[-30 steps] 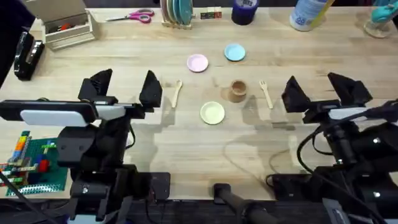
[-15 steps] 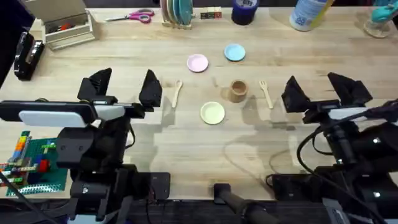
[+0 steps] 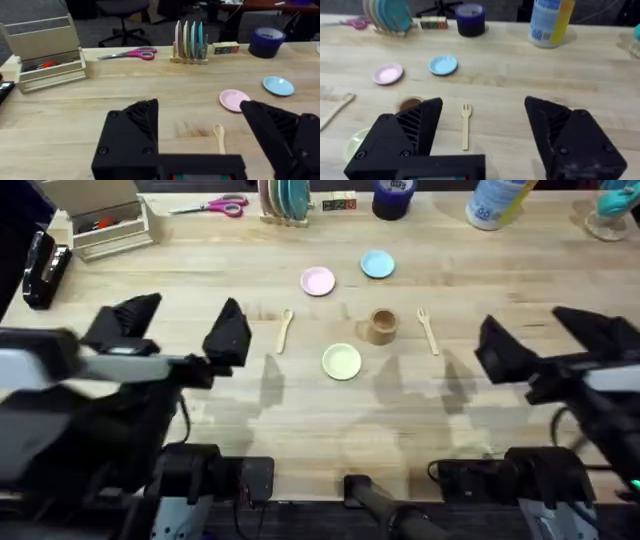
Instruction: Pick up a utensil and set it on the pink plate, then put the other utensil in the container.
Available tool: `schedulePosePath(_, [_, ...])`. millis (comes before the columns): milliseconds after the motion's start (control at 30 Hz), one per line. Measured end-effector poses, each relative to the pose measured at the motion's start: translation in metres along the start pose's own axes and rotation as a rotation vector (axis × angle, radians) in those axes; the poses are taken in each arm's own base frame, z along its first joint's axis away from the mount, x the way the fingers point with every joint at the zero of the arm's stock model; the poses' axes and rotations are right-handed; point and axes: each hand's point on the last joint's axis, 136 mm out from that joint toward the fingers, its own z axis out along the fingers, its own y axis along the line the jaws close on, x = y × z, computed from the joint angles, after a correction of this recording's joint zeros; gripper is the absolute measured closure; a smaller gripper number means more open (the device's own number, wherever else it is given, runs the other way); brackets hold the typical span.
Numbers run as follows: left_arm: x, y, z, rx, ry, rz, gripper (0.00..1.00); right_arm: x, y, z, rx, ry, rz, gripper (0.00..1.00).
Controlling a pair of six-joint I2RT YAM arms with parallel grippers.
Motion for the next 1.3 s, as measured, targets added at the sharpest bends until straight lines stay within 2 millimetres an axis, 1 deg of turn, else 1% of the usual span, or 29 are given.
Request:
schedulePosePath(100, [-0.016, -0.001, -0.017, 0.001, 0.024, -0.001, 0.007, -0.014, 0.002, -0.015, -0.001, 0.019, 0.005, 0.004])
schedulePosePath(200, [-0.028, -0.004, -0.031, 0.017, 0.070, -0.003, 0.007, -0.022, 0.003, -0.024, 0.000, 0.069, 0.011, 0.004])
schedulePosePath(467, [-0.053, -0.010, -0.055, 0.047, 0.234, 0.003, 0.007, -0.042, 0.004, -0.034, -0.001, 0.223, 0.025, 0.003])
schedulePosePath(567, [-0.061, -0.010, -0.058, 0.050, 0.291, 0.018, 0.007, -0.048, 0.004, -0.036, -0.002, 0.282, 0.021, 0.003])
schedulePosePath(700, [-0.067, -0.011, -0.054, 0.060, 0.371, 0.033, 0.007, -0.052, 0.004, -0.035, -0.005, 0.370, 0.019, 0.003])
schedulePosePath(933, [-0.072, -0.019, -0.035, 0.126, 0.517, 0.056, 0.007, -0.049, 0.003, -0.025, -0.008, 0.512, 0.031, 0.004])
schedulePosePath(1133, [-0.065, -0.022, -0.021, 0.155, 0.627, 0.048, 0.007, -0.047, 0.001, -0.014, -0.010, 0.577, 0.035, 0.004])
schedulePosePath(1300, [-0.058, -0.026, -0.010, 0.185, 0.678, 0.035, 0.007, -0.045, 0.001, -0.011, -0.010, 0.591, 0.037, 0.004])
